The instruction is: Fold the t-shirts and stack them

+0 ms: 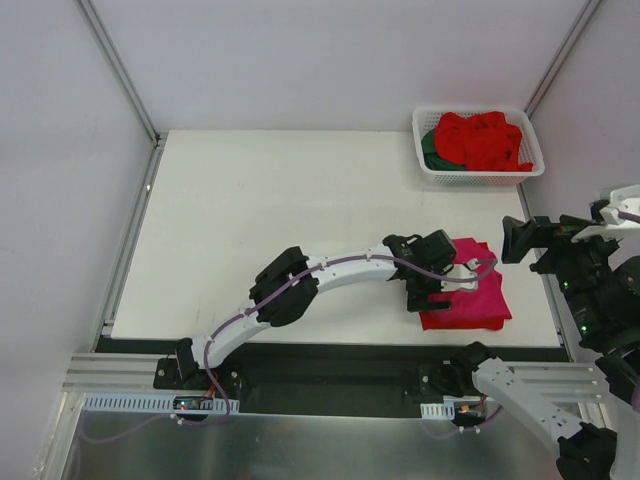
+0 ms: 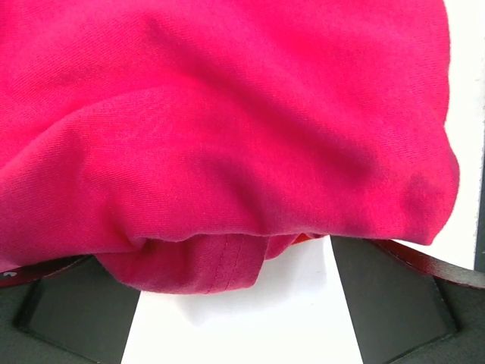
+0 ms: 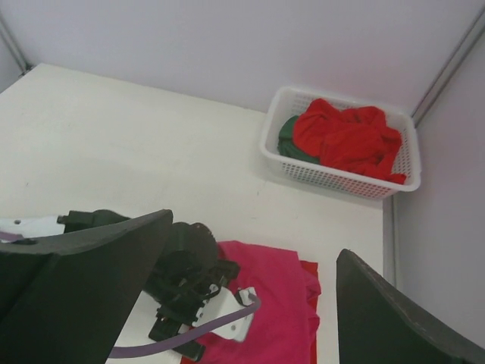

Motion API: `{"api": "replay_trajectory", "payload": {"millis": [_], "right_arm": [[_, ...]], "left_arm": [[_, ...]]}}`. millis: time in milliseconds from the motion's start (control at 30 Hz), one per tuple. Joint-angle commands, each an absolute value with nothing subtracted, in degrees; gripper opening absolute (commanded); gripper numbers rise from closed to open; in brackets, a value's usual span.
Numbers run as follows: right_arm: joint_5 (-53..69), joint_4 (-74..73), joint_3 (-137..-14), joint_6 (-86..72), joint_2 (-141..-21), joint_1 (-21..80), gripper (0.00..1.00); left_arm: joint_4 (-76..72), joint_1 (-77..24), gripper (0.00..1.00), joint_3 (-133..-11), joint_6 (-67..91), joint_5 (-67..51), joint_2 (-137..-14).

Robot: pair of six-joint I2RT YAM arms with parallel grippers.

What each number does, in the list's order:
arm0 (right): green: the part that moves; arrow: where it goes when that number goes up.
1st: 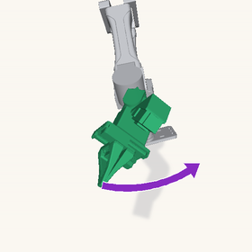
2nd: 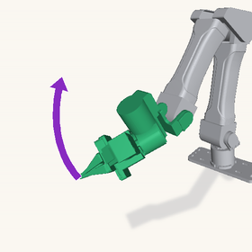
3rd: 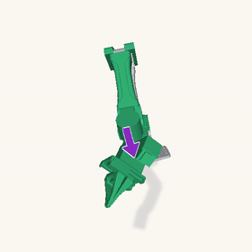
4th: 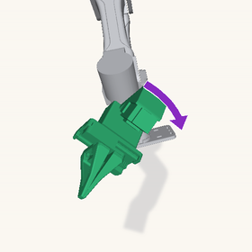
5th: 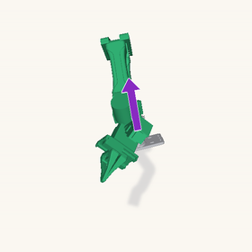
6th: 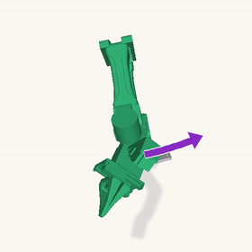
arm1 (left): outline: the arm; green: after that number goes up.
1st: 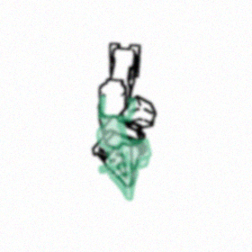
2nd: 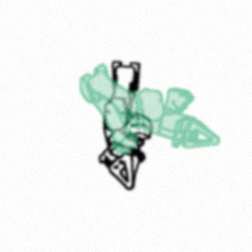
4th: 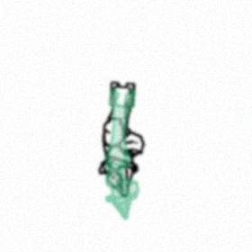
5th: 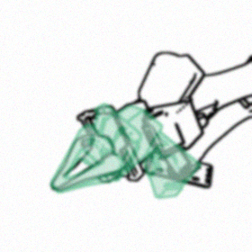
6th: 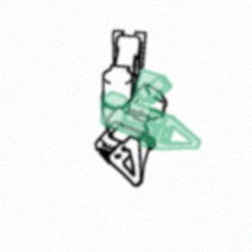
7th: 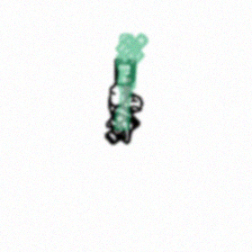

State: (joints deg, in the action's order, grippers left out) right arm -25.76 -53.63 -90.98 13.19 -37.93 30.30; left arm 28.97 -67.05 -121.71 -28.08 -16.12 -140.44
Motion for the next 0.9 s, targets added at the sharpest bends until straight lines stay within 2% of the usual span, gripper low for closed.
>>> {"api": "replay_trajectory", "payload": {"millis": [0, 400, 867], "right_arm": [[-32.60, -42.46, -91.14, 16.26, -35.60, 30.59, 0.96], [-35.51, -40.60, -92.20, 17.23, -36.12, 30.67, 0.96], [-35.42, -41.66, -92.20, 16.26, -36.74, 31.11, 0.96]], "left_arm": [[31.11, -65.83, 0.99, -122.69, -29.18, -16.34, -138.68], [30.94, -67.50, 0.99, -133.06, -31.02, -27.06, -146.42], [24.35, -70.05, 0.99, -140.27, -29.54, -32.43, -151.08]]}}
